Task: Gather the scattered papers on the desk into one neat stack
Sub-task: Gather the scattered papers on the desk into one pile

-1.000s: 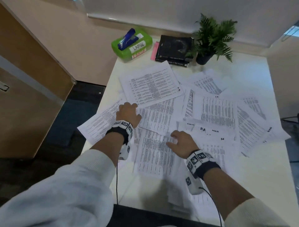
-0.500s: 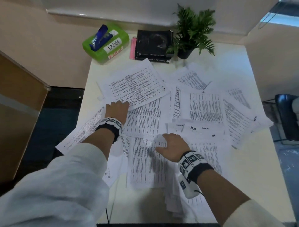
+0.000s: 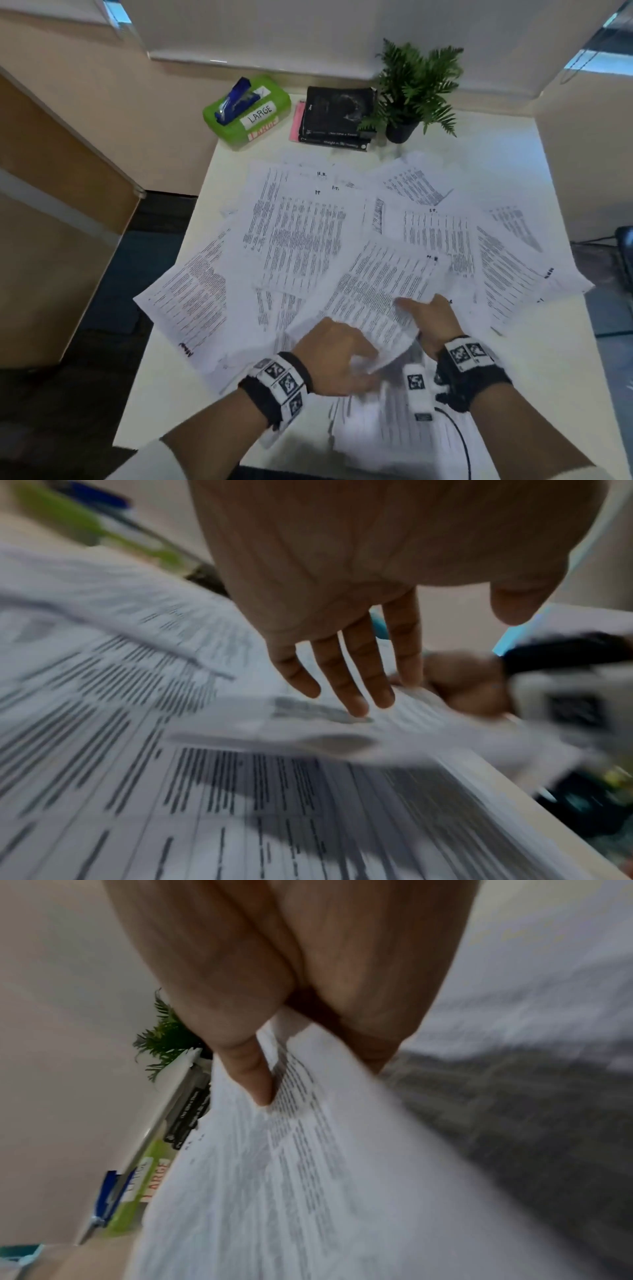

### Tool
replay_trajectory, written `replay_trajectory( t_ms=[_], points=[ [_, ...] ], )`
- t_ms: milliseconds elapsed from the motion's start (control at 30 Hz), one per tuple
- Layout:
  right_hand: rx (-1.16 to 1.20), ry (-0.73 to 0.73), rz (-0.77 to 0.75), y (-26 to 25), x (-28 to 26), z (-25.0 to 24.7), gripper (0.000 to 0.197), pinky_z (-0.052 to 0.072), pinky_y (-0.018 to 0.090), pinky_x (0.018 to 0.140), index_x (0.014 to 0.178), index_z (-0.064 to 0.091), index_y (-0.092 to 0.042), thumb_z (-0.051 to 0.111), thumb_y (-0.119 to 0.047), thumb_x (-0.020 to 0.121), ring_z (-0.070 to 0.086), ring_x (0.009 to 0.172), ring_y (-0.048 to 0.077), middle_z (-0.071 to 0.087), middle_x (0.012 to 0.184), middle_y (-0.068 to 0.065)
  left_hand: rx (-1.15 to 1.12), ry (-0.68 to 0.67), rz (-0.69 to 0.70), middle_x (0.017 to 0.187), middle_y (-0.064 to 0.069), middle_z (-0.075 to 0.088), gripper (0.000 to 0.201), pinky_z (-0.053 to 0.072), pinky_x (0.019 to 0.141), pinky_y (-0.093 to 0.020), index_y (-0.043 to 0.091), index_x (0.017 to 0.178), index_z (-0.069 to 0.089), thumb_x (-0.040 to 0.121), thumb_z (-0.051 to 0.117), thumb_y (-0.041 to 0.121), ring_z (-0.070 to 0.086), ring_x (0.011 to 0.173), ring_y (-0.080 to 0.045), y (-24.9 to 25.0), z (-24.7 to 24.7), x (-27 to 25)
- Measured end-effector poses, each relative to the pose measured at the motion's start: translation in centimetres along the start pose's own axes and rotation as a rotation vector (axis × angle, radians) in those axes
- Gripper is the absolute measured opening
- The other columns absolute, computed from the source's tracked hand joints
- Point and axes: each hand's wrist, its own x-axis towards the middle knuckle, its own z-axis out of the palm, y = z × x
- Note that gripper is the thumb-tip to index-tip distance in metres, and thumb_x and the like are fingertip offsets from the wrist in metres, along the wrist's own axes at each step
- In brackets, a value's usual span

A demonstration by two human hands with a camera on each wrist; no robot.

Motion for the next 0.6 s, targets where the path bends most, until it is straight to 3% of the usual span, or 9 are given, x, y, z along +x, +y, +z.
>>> replay_trajectory(
  t_ms=[33, 67, 133, 200, 267, 367, 433, 533, 600],
  points=[
    [-0.069, 0.002, -0.013, 1.4, 0.7, -1.6, 0.098, 0.058, 0.049, 0.083, 0.123, 0.062, -0.011, 0.093, -0.058, 0.043, 0.07, 0.096, 0.028, 0.071, 0.117, 0.005, -0.128, 0.001, -0.044, 0.104, 0.007, 0.072, 0.045, 0.049, 0.086, -0.026, 0.026, 0.104, 0.074, 0.079, 0.055, 0.059, 0.065, 0.093, -0.01, 0.4, 0.7, -0.1],
    [-0.121, 0.032, -0.021, 2.1, 0.7, -2.9, 0.096, 0.058, 0.044, 0.079, 0.124, 0.061, -0.008, 0.093, -0.056, 0.047, 0.068, 0.093, 0.026, 0.07, 0.115, 0.005, -0.28, 0.015, -0.12, 0.112, 0.009, 0.071, 0.044, 0.049, 0.09, -0.023, 0.026, 0.11, 0.073, 0.082, 0.061, 0.059, 0.064, 0.1, -0.005, 0.4, 1.0, 0.0],
    [-0.183, 0.044, -0.015, 2.8, 0.1, -5.5, 0.075, 0.056, 0.042, 0.08, 0.122, 0.06, -0.004, 0.089, -0.041, 0.064, 0.066, 0.091, 0.028, 0.069, 0.112, 0.009, -0.443, 0.162, -0.269, 0.119, 0.008, 0.07, 0.038, 0.048, 0.097, -0.024, 0.024, 0.113, 0.073, 0.087, 0.066, 0.05, 0.062, 0.105, -0.005, -1.0, 1.3, 0.8],
    [-0.274, 0.037, -0.041, 3.9, -0.3, -7.9, 0.077, 0.052, 0.045, 0.093, 0.127, 0.057, -0.003, 0.087, -0.041, 0.066, 0.064, 0.102, 0.029, 0.066, 0.121, 0.01, -0.337, 0.403, -0.421, 0.12, 0.003, 0.069, 0.031, 0.045, 0.103, -0.033, 0.021, 0.113, 0.072, 0.09, 0.065, 0.041, 0.061, 0.11, -0.014, -3.3, 0.9, 1.9],
    [-0.376, 0.018, -0.055, 4.8, 0.0, -9.5, 0.08, 0.051, 0.045, 0.097, 0.125, 0.06, -0.006, 0.088, -0.047, 0.063, 0.065, 0.105, 0.028, 0.067, 0.12, 0.008, -0.197, 0.559, -0.601, 0.129, -0.003, 0.063, 0.035, 0.043, 0.105, -0.039, 0.019, 0.121, 0.068, 0.089, 0.065, 0.033, 0.055, 0.121, -0.025, -5.5, -0.1, 2.9],
    [-0.479, -0.023, -0.083, 5.1, -0.5, -10.3, 0.039, 0.05, 0.03, 0.07, 0.092, 0.063, -0.013, 0.084, -0.04, 0.073, 0.064, 0.08, 0.017, 0.069, 0.092, 0.002, -0.038, 0.506, -0.924, 0.15, -0.012, 0.038, 0.061, 0.035, 0.108, -0.05, 0.023, 0.145, 0.044, 0.089, 0.059, 0.042, 0.034, 0.136, -0.035, -7.6, -2.3, 3.9],
    [-0.523, 0.016, -0.095, 5.3, -0.9, -10.4, 0.048, 0.039, 0.026, 0.058, 0.081, 0.05, -0.015, 0.08, -0.051, 0.074, 0.055, 0.073, 0.016, 0.058, 0.08, -0.001, -0.061, 0.424, -1.066, 0.156, -0.017, 0.023, 0.077, 0.031, 0.108, -0.055, 0.027, 0.152, 0.025, 0.088, 0.058, 0.052, 0.025, 0.14, -0.04, -8.7, -3.5, 4.3],
    [-0.527, 0.136, -0.148, 5.3, -1.0, -10.3, 0.05, 0.042, 0.028, 0.062, 0.075, 0.046, -0.013, 0.071, -0.056, 0.08, 0.051, 0.066, 0.017, 0.053, 0.073, -0.001, -0.111, 0.35, -1.155, 0.152, -0.021, 0.027, 0.095, 0.034, 0.107, -0.058, 0.028, 0.155, 0.011, 0.082, 0.063, 0.06, 0.027, 0.139, -0.043, -9.7, -4.0, 4.9],
    [-0.549, 0.215, -0.168, 5.0, -1.0, -10.4, 0.047, 0.047, 0.032, 0.078, 0.095, 0.053, -0.014, 0.069, -0.056, 0.081, 0.057, 0.084, 0.02, 0.057, 0.093, 0.0, -0.059, 0.324, -1.183, 0.146, -0.022, 0.035, 0.103, 0.038, 0.104, -0.058, 0.027, 0.154, 0.007, 0.079, 0.068, 0.061, 0.035, 0.134, -0.043, -10.0, -4.1, 5.4]
  ],
)
